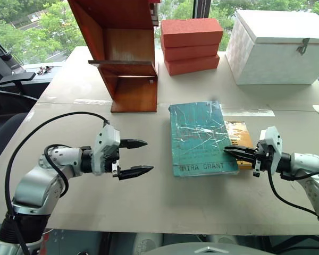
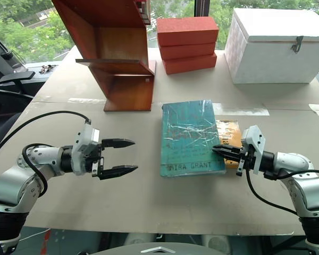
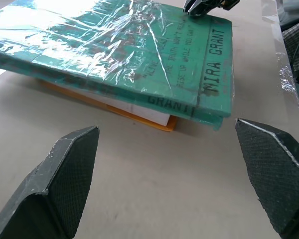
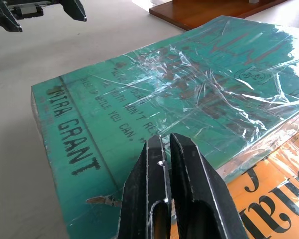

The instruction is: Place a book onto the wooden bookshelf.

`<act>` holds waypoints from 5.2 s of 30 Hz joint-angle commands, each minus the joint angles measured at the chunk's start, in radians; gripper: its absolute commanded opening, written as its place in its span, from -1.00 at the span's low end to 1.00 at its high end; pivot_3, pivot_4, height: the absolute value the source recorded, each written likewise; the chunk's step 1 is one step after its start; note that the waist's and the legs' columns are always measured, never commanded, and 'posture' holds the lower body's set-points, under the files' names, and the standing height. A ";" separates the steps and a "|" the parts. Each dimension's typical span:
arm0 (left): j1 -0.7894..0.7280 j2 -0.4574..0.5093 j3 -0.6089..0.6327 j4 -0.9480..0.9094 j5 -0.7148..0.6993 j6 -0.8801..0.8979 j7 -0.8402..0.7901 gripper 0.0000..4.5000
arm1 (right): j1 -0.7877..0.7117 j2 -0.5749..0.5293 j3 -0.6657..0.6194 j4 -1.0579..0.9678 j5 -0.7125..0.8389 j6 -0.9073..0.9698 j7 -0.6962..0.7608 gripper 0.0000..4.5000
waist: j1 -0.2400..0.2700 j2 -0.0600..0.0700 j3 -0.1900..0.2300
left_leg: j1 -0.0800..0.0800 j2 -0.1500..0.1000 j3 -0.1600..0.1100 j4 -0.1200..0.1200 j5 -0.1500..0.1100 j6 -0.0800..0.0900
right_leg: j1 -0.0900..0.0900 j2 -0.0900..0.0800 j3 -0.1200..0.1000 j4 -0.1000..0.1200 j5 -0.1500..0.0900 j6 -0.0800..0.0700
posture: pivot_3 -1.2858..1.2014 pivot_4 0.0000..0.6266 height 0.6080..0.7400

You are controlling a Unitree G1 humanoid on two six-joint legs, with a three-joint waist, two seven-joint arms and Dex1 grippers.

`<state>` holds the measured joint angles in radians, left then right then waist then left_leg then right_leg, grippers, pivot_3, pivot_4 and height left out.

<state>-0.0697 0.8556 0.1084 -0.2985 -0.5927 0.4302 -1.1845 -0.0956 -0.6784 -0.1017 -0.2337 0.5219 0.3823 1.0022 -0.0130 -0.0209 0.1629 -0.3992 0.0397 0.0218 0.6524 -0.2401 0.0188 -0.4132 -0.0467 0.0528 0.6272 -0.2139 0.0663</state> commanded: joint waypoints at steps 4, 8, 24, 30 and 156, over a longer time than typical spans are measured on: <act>0.003 0.001 0.024 0.001 0.001 -0.036 -0.018 1.00 | -0.061 -0.015 -0.036 0.136 -0.085 -0.104 -0.021 -0.98 | 0.002 -0.001 0.000 | 0.000 0.000 0.000 0.000 0.000 0.000 | 0.000 0.000 0.000 0.000 0.000 0.000 | 0.03 -0.52 1.00; 0.004 0.002 0.028 -0.001 0.001 -0.040 -0.015 1.00 | -0.069 0.018 0.037 0.118 -0.104 -0.108 -0.003 -0.98 | -0.002 -0.001 0.000 | 0.000 0.000 -0.001 -0.001 0.000 0.000 | 0.000 0.000 0.000 0.000 0.000 -0.001 | 0.03 -0.52 1.00; -0.031 -0.065 -0.010 0.048 -0.019 0.192 0.181 1.00 | -0.026 -0.008 -0.058 0.046 -0.027 -0.103 0.028 -0.88 | 0.003 -0.001 0.000 | 0.000 0.000 0.000 0.000 0.000 0.000 | 0.000 0.000 0.000 0.000 0.000 0.000 | 0.03 -0.52 1.00; -0.160 -0.196 0.041 0.051 -0.270 0.588 0.362 1.00 | 0.116 -0.138 -0.266 -0.109 0.148 0.011 0.094 0.08 | 0.009 -0.003 0.002 | -0.001 0.000 -0.002 0.000 0.000 0.000 | 0.001 0.000 -0.001 0.001 0.001 0.001 | 0.03 -0.52 1.00; -0.554 0.078 -0.003 0.063 1.099 -0.239 0.609 0.99 | -0.224 -0.123 -0.479 0.022 0.563 0.255 -0.130 1.00 | 0.001 -0.010 0.006 | -0.004 0.000 -0.003 0.001 0.000 0.000 | -0.001 0.003 0.003 0.003 0.003 0.005 | 0.03 -0.52 1.00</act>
<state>-0.6479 0.9493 0.0030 -0.1449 0.5492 0.1835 -0.6286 -0.3345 -0.7865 -0.5284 -0.2121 1.0969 0.6633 0.8638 -0.0122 -0.0308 0.1690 -0.4031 0.0392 0.0195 0.6533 -0.2400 0.0190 -0.4142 -0.0440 0.0559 0.6294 -0.2112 0.0710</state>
